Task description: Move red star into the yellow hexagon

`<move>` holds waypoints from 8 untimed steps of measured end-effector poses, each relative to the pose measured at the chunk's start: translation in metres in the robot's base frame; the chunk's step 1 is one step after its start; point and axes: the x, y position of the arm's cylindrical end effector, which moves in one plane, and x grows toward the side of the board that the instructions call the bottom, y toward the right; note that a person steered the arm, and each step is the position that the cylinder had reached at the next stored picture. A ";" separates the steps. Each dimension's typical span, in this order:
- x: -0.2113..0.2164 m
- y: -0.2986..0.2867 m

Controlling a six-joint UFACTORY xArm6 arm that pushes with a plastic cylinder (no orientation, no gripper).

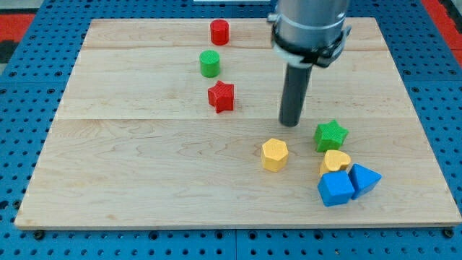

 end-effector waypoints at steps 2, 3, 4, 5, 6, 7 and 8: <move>0.027 0.049; 0.025 0.049; -0.050 0.034; -0.084 -0.043; -0.079 -0.113; -0.055 -0.143; -0.036 -0.146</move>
